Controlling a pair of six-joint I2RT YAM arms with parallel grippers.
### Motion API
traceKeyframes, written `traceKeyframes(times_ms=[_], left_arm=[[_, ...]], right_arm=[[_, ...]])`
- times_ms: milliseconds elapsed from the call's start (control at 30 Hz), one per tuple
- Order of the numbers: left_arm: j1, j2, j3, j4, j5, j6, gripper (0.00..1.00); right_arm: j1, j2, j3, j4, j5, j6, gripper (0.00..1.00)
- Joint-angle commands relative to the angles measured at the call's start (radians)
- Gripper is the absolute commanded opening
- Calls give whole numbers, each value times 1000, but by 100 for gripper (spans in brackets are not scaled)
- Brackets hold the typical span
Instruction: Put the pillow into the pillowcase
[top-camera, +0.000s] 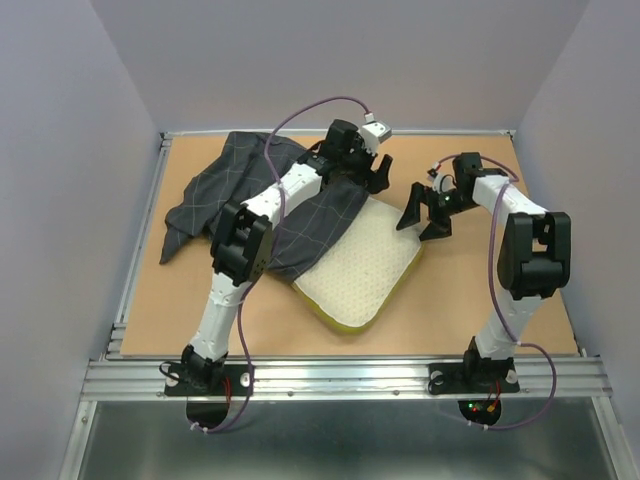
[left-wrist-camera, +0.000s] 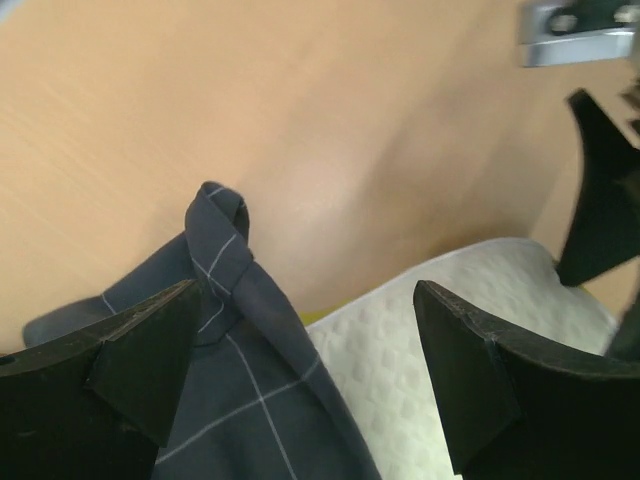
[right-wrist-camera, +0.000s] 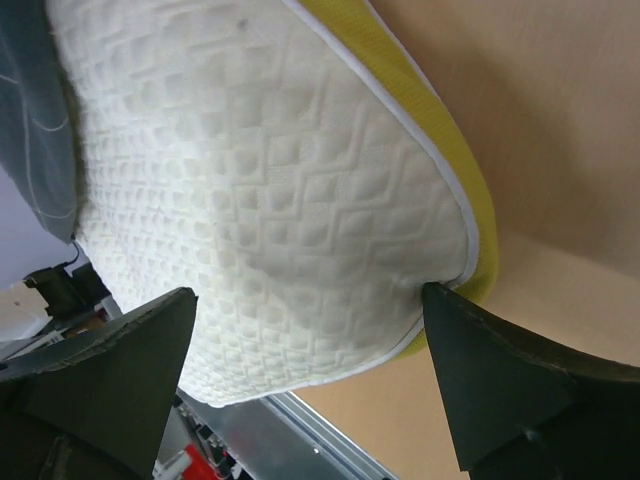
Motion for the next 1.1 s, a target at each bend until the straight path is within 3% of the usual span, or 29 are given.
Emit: traceKeyframes(times_ms=[0,133,267,367,400,467,533,567,600,633,800,900,1000,1067], left_arm=[[7,66,120,39,-123,-91,99],[-13,118,122,46,-281,-64,99],[-19,159,134,49,-314,-24,96],[-19,191,167,34,-259,-13,73],[-21,202,177,28,-202,-10,49],[-27,207,187,20,-119,-15,25],[-53,195,202,5,24,-25,0],[-53,182,203,5,57,-34,0],[-83,167,203,6,92,-39,0],[-106,150,205,20,150,-54,0],[-220,60,207,173,318,-241,0],[-228,49,171,326,390,-418,0],[-206,52,144,367,369,-438,0],[-151,46,119,370,329,-453,25]], right_arm=[[-3,19,-89,97,12,78,100],[-3,41,-112,105,28,81,100],[-3,53,-140,117,-10,84,100],[-3,88,-145,122,-42,67,94],[-3,94,-140,138,-51,64,81],[-5,105,-131,157,-70,62,62],[-5,107,-102,192,-108,73,24],[-5,107,-88,200,-119,76,23],[-3,101,-76,218,-125,85,7],[-3,98,-47,226,-151,85,1],[1,36,-2,299,-194,148,1],[-26,-4,-7,324,-179,161,0],[-48,-40,-37,326,-148,156,0],[-57,-42,-45,327,-108,147,1]])
